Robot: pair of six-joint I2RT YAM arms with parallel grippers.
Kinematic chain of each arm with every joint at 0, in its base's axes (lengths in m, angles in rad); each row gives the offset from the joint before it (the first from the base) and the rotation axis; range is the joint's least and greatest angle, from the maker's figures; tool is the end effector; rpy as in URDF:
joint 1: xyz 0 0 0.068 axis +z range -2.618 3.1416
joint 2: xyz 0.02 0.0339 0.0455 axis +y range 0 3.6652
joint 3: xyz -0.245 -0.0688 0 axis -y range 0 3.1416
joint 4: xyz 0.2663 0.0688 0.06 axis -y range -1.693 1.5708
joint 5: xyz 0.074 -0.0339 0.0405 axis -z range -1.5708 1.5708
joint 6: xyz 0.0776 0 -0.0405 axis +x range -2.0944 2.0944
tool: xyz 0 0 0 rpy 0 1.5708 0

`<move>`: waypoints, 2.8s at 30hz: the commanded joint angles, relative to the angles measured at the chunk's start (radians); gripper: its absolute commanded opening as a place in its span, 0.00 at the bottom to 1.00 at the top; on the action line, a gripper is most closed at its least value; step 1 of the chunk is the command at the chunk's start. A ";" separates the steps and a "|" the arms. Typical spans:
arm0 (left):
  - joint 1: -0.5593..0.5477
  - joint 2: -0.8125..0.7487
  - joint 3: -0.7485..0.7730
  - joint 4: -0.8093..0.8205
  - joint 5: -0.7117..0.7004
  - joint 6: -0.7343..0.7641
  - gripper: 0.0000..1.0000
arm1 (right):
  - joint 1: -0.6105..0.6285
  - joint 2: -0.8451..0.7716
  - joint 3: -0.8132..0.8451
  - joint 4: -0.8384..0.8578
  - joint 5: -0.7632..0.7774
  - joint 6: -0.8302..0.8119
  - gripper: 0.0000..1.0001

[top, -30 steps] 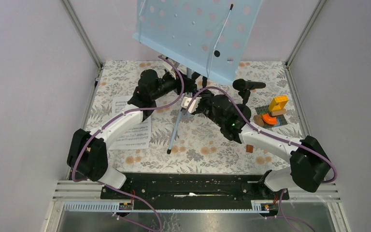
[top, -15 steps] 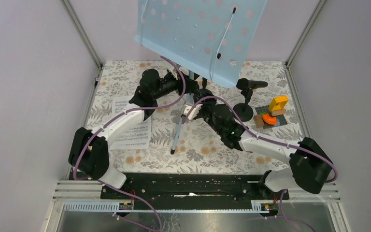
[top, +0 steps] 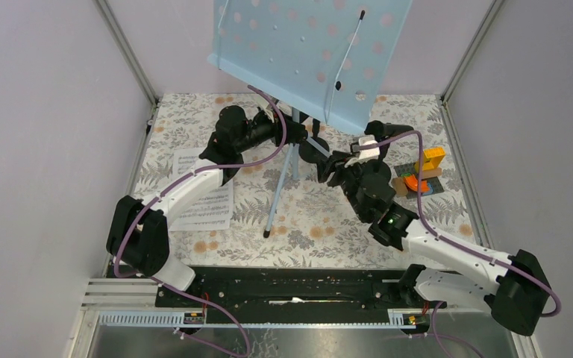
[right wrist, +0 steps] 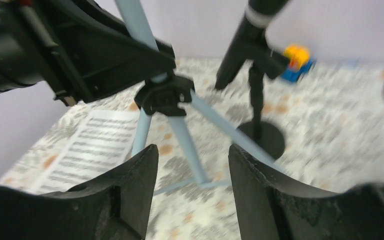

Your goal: Pack up the instrument practice props

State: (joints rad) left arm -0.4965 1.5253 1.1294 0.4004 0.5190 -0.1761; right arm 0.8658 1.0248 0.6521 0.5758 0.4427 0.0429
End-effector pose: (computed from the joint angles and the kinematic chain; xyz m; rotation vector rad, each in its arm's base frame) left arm 0.3501 -0.2335 0.3115 0.6720 1.5014 -0.9252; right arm 0.2222 0.2098 0.3109 -0.1986 1.3883 0.4546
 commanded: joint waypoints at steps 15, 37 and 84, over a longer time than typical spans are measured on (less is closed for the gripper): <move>0.009 0.012 0.009 -0.064 0.006 -0.071 0.00 | -0.053 0.148 0.018 -0.049 0.044 1.436 0.52; 0.009 0.026 0.016 -0.057 0.032 -0.089 0.00 | -0.126 0.399 0.041 0.329 -0.067 1.715 0.45; 0.011 0.042 0.026 -0.058 0.030 -0.106 0.00 | -0.131 0.474 0.099 0.391 -0.458 0.137 0.00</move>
State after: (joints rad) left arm -0.4759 1.5291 1.1328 0.3973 0.5419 -0.1829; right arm 0.6937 1.5269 0.6876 1.1679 0.0601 0.3820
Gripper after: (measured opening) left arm 0.303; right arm 0.085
